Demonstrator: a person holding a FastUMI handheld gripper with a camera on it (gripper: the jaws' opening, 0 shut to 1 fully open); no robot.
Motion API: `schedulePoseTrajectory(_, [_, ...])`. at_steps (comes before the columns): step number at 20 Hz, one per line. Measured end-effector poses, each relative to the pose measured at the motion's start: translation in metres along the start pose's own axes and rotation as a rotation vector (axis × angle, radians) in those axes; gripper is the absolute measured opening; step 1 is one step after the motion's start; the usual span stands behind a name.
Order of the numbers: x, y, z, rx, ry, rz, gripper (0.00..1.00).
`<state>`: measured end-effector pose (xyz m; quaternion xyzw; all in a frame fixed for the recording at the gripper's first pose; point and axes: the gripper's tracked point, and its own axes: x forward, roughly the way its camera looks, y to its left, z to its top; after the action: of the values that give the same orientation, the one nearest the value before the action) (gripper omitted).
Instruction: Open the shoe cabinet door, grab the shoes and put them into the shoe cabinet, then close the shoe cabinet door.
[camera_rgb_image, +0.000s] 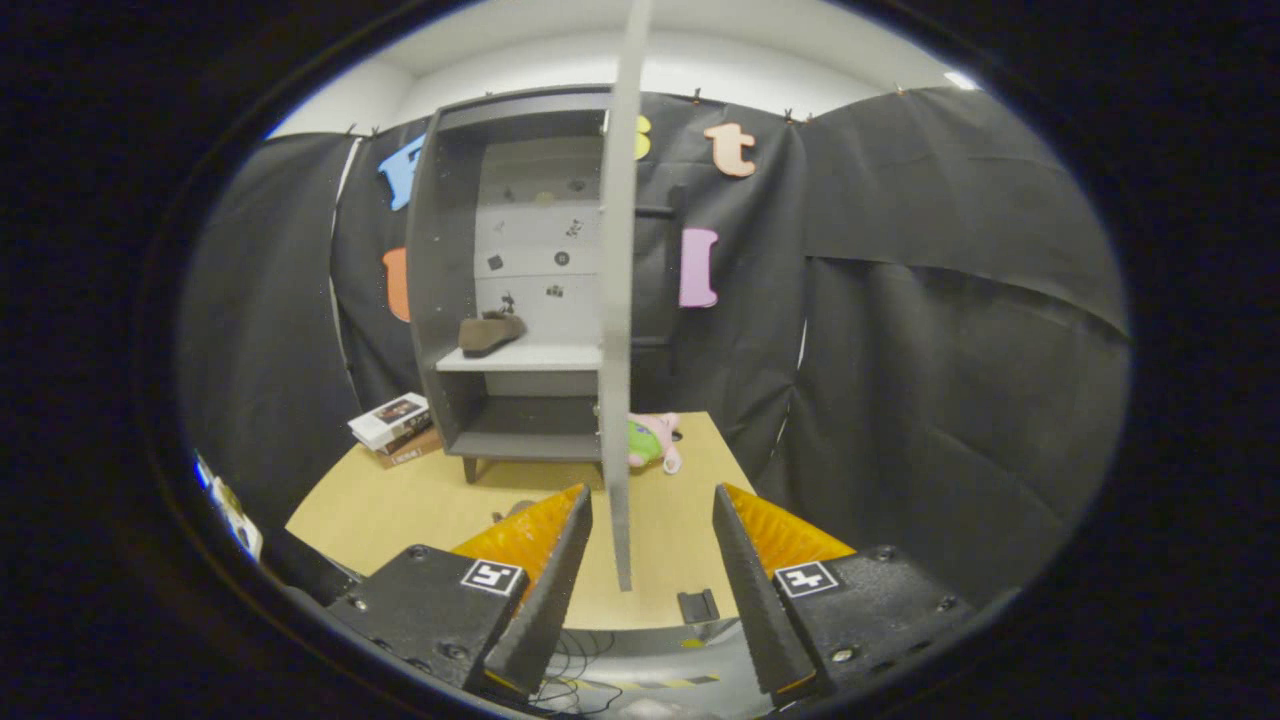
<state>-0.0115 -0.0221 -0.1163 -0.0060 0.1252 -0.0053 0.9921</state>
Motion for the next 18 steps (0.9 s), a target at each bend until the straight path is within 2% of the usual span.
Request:
schedulePoseTrajectory(4, [0.014,0.057,-0.031,-0.022,0.035,0.022,0.78])
schedulePoseTrajectory(6, [0.024,0.09,-0.051,-0.051,0.061,0.062,0.78])
schedulePoseTrajectory(11, [0.059,0.172,-0.1,-0.012,0.162,0.227,0.78])
schedulePoseTrajectory(13, [0.078,0.197,-0.119,0.01,0.202,0.27,0.78])
schedulePoseTrajectory(18, [0.145,0.236,-0.169,0.028,0.29,0.305,0.78])
